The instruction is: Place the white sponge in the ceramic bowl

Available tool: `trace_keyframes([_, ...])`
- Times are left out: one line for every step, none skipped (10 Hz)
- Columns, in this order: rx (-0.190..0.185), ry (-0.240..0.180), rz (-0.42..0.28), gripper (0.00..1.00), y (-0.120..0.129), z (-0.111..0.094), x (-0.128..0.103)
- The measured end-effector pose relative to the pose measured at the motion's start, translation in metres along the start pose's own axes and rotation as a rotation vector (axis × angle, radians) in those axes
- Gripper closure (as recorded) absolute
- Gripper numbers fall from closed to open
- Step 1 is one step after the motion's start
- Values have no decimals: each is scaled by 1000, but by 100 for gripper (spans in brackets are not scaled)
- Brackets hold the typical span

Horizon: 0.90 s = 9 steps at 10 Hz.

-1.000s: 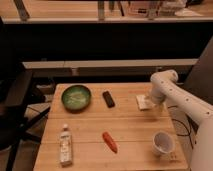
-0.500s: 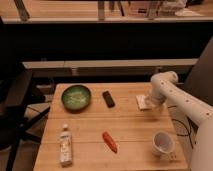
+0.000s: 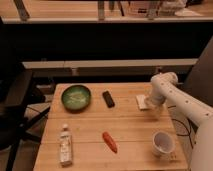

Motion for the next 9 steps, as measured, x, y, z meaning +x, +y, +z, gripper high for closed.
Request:
trace_keyframes([-1, -2, -1, 20, 1, 1, 0])
trace_keyframes([0, -3, -1, 20, 1, 1, 0])
trace_keyframes([0, -5, -3, 20, 1, 2, -1])
trace_keyframes([0, -6, -3, 20, 1, 2, -1])
trace_keyframes([-1, -7, -5, 20, 2, 3, -1])
trace_keyframes([-1, -9, -5, 20, 2, 4, -1])
trace_keyframes([-1, -10, -6, 20, 2, 5, -1])
trace_keyframes([-1, -11, -7, 20, 2, 4, -1])
trace_keyframes([-1, -13, -8, 21, 3, 5, -2])
